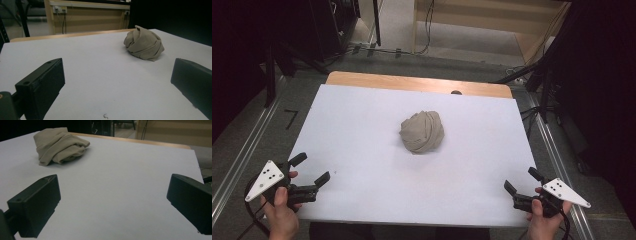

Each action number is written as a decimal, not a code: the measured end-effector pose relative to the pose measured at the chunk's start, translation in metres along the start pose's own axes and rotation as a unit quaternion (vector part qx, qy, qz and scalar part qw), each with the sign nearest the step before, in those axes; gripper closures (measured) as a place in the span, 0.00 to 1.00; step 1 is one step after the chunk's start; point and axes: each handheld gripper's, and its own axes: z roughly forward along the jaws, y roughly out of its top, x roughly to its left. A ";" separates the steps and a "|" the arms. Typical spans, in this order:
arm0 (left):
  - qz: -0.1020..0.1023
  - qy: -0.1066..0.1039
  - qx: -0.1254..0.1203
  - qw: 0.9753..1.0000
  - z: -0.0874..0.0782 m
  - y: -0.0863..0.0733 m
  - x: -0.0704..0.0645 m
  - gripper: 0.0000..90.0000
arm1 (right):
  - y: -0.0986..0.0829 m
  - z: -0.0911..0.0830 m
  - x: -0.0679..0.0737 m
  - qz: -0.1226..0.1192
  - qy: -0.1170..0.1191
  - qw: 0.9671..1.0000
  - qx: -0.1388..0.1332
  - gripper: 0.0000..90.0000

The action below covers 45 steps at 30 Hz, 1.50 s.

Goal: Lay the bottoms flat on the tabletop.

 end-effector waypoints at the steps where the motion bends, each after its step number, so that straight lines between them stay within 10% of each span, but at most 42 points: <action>1: 0.000 0.000 0.000 1.000 0.000 0.000 0.000 0.00 | 0.001 0.000 0.002 -0.002 0.003 1.000 -0.001 0.00; 19: 0.010 -0.026 0.001 1.000 0.011 0.018 -0.019 0.00 | 0.046 0.043 0.055 -0.037 0.060 0.997 0.012 0.00; 32: 0.009 -0.051 0.002 0.999 0.020 0.024 -0.035 0.00 | 0.090 0.138 0.107 -0.068 0.129 0.988 0.045 0.00; 45: 0.017 -0.074 0.007 0.997 0.033 0.027 -0.051 0.00 | 0.095 0.224 0.134 -0.055 0.133 0.982 0.123 0.04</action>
